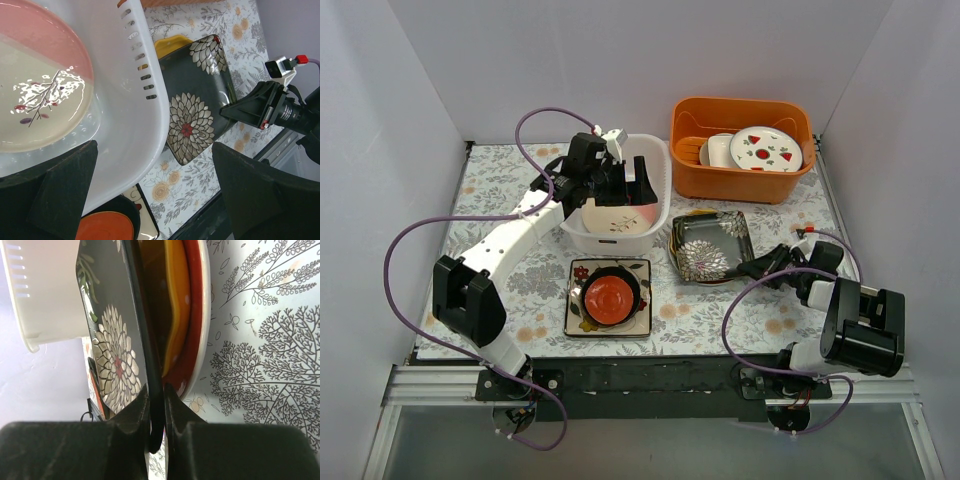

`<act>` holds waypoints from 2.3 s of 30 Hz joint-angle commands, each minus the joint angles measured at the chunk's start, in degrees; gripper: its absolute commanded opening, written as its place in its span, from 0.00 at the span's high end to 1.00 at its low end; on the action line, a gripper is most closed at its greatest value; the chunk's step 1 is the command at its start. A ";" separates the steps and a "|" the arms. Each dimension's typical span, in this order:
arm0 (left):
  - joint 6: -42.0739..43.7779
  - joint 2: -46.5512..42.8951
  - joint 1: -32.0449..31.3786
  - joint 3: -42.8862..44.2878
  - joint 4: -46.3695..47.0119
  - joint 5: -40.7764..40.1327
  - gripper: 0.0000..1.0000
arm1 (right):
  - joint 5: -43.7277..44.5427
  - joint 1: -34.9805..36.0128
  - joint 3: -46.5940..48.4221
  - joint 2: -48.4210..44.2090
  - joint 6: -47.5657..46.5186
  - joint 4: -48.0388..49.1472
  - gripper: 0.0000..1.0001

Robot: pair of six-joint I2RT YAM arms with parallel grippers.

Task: Place the plates into the plastic bin on the countertop
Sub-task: Pick up the plate at the center of the board.

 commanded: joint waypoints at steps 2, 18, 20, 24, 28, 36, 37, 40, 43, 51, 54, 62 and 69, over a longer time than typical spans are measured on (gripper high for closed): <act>-0.19 -3.91 -0.12 -0.44 1.32 0.69 0.02 | -5.64 -0.10 0.53 -4.50 2.05 3.39 0.99; -0.98 -5.05 -0.12 -0.52 2.20 2.19 0.02 | -7.13 -0.18 3.52 -13.28 2.50 -2.93 0.99; -1.07 -5.05 -0.13 -0.44 2.20 2.28 0.02 | -7.04 -0.27 3.96 -14.34 2.58 -4.25 0.99; -1.07 -5.23 -0.12 -0.44 2.29 2.71 0.02 | -6.96 -1.06 5.10 -17.50 1.79 -8.21 0.99; -1.24 -5.23 -0.12 -0.35 2.46 3.33 0.02 | -5.73 -1.50 5.54 -20.23 1.79 -9.97 0.99; -1.95 -4.88 -0.13 -0.17 3.25 5.00 0.02 | -6.52 -1.68 8.35 -22.69 1.53 -12.87 0.99; -2.04 -4.79 -0.12 -0.26 3.51 5.35 0.02 | -6.43 -1.68 8.70 -22.78 1.53 -12.87 0.99; -2.30 -4.70 -0.12 -0.52 3.95 6.14 0.02 | -6.69 -1.68 9.32 -23.49 1.79 -13.14 0.99; -2.56 -4.53 -0.12 -0.87 4.48 7.19 0.02 | -7.39 -1.68 9.32 -24.28 3.19 -11.22 0.99; -3.79 -3.65 -0.12 -1.75 6.33 9.83 0.02 | -10.55 -1.68 8.97 -25.77 8.56 -4.26 0.99; -3.88 -3.65 -0.12 -1.84 6.50 10.01 0.02 | -12.14 -1.68 8.18 -25.77 11.71 -0.24 0.99; -4.67 -3.47 -0.12 -1.84 7.21 11.76 0.02 | -13.28 -1.68 6.77 -26.48 16.64 6.81 0.99; -5.90 -3.03 -0.12 -2.46 9.31 15.28 0.02 | -13.64 -1.59 6.68 -26.39 17.87 8.40 0.99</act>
